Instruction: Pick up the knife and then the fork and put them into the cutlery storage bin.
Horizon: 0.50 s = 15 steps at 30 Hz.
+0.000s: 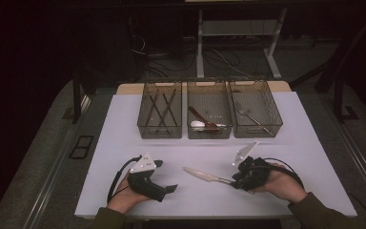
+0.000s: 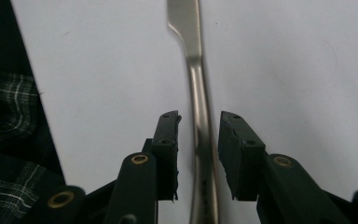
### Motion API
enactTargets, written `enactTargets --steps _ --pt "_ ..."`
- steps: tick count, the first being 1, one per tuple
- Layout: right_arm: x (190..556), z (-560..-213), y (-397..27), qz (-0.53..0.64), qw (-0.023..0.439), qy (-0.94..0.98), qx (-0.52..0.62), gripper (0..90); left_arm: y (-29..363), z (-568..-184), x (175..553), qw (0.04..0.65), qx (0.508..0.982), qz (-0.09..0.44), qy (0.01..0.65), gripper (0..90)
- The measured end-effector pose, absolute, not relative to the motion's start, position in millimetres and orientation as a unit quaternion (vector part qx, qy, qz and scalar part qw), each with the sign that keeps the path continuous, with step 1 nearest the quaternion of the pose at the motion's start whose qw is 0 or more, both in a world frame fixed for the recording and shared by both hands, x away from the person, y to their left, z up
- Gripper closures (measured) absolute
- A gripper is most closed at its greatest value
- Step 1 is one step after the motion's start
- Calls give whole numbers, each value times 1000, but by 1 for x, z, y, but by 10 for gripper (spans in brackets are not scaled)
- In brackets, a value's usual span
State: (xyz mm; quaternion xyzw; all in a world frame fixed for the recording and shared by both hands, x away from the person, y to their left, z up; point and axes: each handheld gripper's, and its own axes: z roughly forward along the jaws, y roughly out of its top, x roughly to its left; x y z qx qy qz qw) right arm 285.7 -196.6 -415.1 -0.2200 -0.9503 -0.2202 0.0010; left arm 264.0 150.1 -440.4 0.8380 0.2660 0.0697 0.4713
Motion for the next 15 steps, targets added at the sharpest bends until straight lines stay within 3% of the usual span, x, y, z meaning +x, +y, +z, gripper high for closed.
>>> enactTargets --steps 15 --pt "307 -414 -139 -90 14 -985 -149 720 150 -440 264 472 838 69 265 0"
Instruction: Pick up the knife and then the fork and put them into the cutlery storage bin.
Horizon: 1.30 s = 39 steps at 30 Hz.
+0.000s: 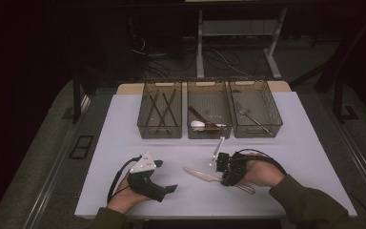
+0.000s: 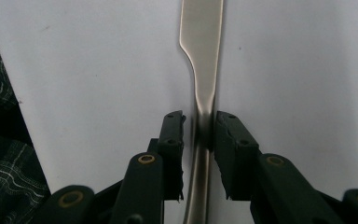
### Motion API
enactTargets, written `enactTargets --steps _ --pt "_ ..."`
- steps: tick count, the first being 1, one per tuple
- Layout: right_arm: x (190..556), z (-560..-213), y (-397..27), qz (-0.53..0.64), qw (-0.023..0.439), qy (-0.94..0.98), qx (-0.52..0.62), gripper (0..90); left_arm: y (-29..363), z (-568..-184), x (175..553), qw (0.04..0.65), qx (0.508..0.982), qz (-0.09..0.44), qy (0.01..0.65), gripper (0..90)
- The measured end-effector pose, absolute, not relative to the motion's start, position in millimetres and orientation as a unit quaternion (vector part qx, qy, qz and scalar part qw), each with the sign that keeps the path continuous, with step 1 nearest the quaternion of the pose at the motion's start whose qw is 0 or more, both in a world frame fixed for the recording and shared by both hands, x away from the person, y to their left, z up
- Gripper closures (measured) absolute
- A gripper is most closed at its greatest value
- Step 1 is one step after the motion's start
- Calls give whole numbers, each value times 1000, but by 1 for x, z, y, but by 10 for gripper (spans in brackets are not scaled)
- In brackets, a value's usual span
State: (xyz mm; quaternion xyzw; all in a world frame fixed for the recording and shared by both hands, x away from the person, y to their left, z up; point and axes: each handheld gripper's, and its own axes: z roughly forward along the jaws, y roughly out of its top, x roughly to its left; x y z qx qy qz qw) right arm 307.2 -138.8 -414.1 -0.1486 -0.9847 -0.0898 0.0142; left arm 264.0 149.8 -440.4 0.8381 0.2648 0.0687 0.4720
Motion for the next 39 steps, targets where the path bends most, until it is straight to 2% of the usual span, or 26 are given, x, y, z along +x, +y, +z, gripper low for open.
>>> enactTargets --steps 8,22,39 --pt "311 -418 -128 -58 8 -989 -139 780 150 -440 264 472 838 68 264 0" --pt "310 -418 -122 -38 -3 -991 -131 797 150 -441 264 470 840 68 263 0" --pt "315 -408 -144 -112 7 -980 -163 798 150 -441 265 470 839 68 263 0"
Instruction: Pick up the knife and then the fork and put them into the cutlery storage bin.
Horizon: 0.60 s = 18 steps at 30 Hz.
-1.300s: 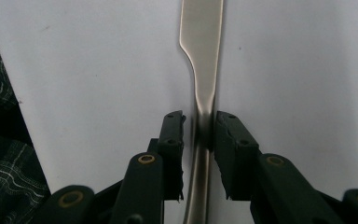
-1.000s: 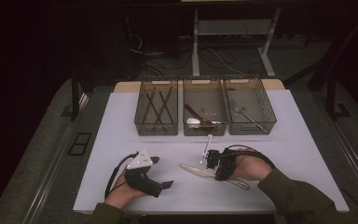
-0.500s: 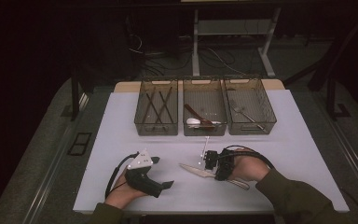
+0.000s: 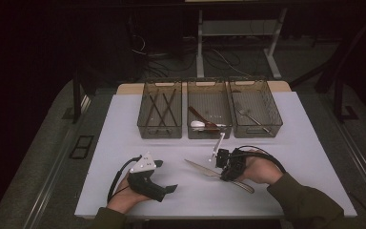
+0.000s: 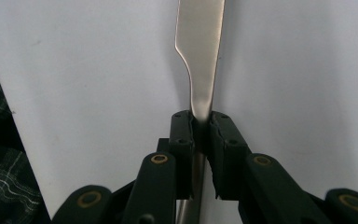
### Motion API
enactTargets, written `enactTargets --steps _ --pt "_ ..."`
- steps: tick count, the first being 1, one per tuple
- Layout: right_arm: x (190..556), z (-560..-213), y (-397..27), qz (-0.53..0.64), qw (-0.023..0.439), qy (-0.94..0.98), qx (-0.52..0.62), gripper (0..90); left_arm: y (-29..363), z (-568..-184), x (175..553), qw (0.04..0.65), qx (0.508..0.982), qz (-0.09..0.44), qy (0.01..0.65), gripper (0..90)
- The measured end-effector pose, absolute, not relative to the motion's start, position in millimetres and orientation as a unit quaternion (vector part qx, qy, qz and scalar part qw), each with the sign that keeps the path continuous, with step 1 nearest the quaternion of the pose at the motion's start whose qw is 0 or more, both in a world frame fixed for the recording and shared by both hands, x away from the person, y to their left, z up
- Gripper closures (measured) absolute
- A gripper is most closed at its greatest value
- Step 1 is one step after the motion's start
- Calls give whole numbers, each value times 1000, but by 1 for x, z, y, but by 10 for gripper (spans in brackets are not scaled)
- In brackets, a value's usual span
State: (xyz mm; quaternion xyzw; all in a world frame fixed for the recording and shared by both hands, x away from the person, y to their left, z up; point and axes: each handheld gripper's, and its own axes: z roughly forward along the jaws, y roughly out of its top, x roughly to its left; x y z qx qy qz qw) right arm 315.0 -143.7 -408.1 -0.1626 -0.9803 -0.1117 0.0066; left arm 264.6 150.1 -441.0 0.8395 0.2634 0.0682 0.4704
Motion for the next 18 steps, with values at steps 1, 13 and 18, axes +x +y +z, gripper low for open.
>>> enactTargets --steps 1,13,18 --pt "315 -407 -146 -122 4 -979 -164 798 150 -441 264 470 839 68 264 0" --pt "322 -399 -179 -234 -12 -950 -208 798 150 -441 265 470 840 68 263 0" --pt "323 -396 -193 -277 -20 -931 -236 798 150 -441 265 471 840 67 263 0"
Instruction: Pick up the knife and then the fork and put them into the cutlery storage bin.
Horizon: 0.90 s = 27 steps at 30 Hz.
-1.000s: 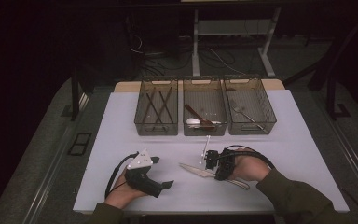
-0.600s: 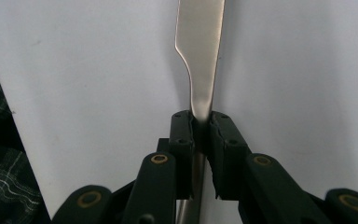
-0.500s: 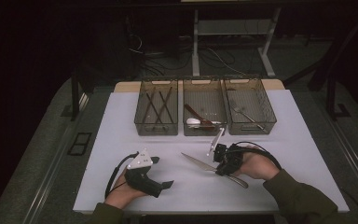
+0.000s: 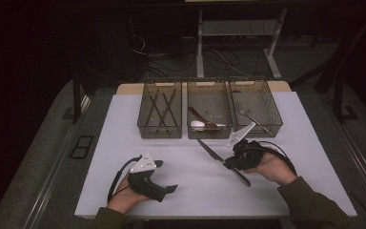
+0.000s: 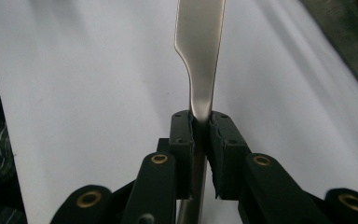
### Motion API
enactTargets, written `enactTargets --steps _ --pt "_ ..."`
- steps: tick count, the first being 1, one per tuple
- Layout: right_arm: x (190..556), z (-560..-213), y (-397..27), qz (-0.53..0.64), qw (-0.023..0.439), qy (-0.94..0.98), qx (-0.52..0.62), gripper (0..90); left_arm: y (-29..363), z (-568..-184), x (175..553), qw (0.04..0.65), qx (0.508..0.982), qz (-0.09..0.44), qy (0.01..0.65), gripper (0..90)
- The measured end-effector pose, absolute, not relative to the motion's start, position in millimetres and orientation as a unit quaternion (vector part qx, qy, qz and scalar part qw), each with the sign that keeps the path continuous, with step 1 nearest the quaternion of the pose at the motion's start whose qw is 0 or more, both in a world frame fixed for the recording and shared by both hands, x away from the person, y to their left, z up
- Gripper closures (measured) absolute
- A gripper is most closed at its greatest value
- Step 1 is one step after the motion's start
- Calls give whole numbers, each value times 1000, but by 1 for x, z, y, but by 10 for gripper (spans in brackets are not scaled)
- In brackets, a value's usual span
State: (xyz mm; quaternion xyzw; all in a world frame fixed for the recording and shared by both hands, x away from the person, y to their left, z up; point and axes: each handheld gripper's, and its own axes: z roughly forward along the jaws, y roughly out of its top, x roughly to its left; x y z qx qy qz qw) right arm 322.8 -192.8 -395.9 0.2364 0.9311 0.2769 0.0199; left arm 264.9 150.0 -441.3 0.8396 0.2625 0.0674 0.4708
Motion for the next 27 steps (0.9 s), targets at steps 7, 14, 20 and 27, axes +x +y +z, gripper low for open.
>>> enactTargets --steps 7,14,20,27 --pt "323 -392 -208 332 25 904 268 800 150 -441 265 471 839 68 262 0" --pt "324 -396 -220 373 31 885 277 800 151 -441 264 473 838 68 263 0" --pt "324 -397 -229 412 44 863 290 800 151 -441 265 477 836 67 263 0" --pt "325 -396 -234 436 62 845 302 800 152 -441 266 479 835 69 261 0"
